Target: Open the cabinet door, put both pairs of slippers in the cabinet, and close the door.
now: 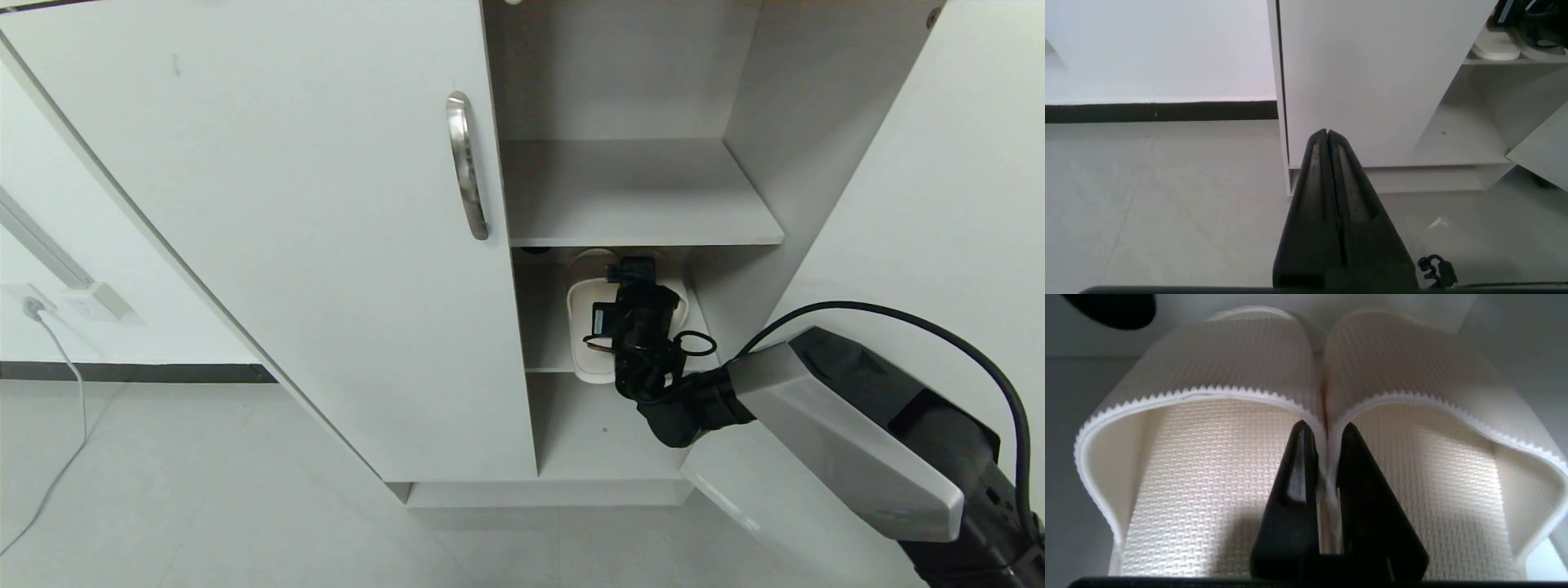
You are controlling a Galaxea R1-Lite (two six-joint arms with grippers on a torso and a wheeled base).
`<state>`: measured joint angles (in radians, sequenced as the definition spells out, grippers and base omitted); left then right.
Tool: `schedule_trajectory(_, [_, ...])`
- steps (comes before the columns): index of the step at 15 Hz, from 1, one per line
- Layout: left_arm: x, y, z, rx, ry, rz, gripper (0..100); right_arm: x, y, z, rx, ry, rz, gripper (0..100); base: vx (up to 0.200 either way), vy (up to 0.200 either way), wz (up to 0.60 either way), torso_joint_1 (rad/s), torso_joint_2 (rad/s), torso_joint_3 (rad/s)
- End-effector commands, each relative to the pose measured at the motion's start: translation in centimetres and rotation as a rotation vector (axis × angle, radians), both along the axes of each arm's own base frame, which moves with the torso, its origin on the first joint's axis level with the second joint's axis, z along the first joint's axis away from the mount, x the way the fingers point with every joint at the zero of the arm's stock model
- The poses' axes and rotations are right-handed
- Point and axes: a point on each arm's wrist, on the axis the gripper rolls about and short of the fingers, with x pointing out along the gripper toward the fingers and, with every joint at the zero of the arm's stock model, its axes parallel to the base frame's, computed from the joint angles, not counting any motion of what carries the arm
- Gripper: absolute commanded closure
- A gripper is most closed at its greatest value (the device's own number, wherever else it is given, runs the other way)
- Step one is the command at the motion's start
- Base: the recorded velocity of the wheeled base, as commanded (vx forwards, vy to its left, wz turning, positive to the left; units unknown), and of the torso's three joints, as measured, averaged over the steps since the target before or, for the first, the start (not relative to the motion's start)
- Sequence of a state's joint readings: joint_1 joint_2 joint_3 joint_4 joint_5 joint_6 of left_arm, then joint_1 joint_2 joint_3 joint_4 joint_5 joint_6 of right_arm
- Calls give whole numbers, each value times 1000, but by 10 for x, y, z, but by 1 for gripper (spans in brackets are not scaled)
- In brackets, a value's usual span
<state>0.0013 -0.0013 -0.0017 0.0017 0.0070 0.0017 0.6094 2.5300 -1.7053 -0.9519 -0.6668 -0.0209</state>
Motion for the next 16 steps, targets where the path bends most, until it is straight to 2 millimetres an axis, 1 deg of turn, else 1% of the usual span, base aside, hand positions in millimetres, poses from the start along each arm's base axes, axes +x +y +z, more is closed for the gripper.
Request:
schedule_trajectory(1, [0, 0, 0, 0, 1, 1, 100, 1, 0, -4, -5, 6, -2, 100, 0, 0, 0, 0, 0, 0])
schedule_trajectory(4, [0, 0, 0, 0, 1, 1, 100, 2, -1, -8, -9, 13, -4, 100, 0, 0, 0, 0, 0, 0])
schedule_trajectory(5, [0, 0, 0, 0, 1, 1, 100, 2, -1, -8, -9, 13, -4, 0, 0, 0, 0, 0, 0, 0])
schedule_trajectory(8, [0, 0, 0, 0, 1, 1, 100, 3, -4, -11, -18, 23, -10, 0, 0, 0, 0, 0, 0, 0])
schedule_trajectory(10, [0, 0, 0, 1, 1, 1, 100, -2, -6, -17, -29, 39, -7, 0, 0, 0, 0, 0, 0, 0])
schedule_trajectory(11, [0, 0, 0, 1, 1, -1, 100, -8, -7, -15, -26, 33, -3, 0, 0, 0, 0, 0, 0, 0])
schedule_trajectory(14, [0, 0, 0, 1, 1, -1, 100, -39, -9, -2, -3, -5, 29, 0, 0, 0, 0, 0, 0, 0])
schedule_trajectory(16, [0, 0, 0, 8, 1, -1, 100, -66, -10, 11, 16, -32, 56, 0, 0, 0, 0, 0, 0, 0])
